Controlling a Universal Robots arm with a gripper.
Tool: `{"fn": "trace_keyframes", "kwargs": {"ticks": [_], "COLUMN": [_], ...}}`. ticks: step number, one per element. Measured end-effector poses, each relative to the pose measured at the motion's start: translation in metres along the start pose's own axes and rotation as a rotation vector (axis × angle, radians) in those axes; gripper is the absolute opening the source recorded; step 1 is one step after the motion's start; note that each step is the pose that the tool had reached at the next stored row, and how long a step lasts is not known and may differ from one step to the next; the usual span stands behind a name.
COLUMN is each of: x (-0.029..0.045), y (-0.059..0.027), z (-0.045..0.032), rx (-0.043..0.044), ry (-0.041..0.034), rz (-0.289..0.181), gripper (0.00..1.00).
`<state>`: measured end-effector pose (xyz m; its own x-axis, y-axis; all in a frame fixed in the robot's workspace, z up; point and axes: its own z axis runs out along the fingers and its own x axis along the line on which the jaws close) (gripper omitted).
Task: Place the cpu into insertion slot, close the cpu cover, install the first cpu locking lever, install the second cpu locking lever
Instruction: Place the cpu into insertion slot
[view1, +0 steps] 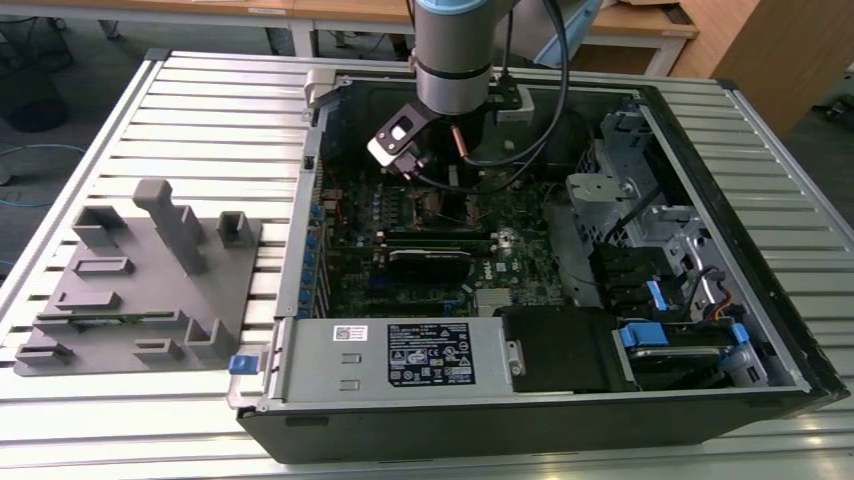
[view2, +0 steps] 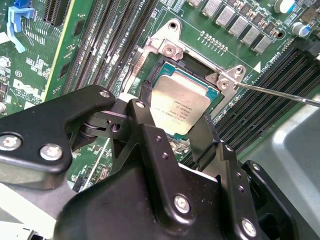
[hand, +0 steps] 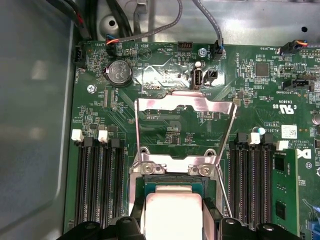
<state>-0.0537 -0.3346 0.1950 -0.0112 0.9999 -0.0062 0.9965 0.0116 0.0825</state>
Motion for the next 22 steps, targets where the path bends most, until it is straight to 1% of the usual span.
{"fn": "trace_keyframes", "kwargs": {"ticks": [22], "x": [-0.0011], "y": [0.0005], "z": [0.0005], "rx": [0.0], "ry": [-0.0011], "rz": [0.015], "gripper": [0.54]}}
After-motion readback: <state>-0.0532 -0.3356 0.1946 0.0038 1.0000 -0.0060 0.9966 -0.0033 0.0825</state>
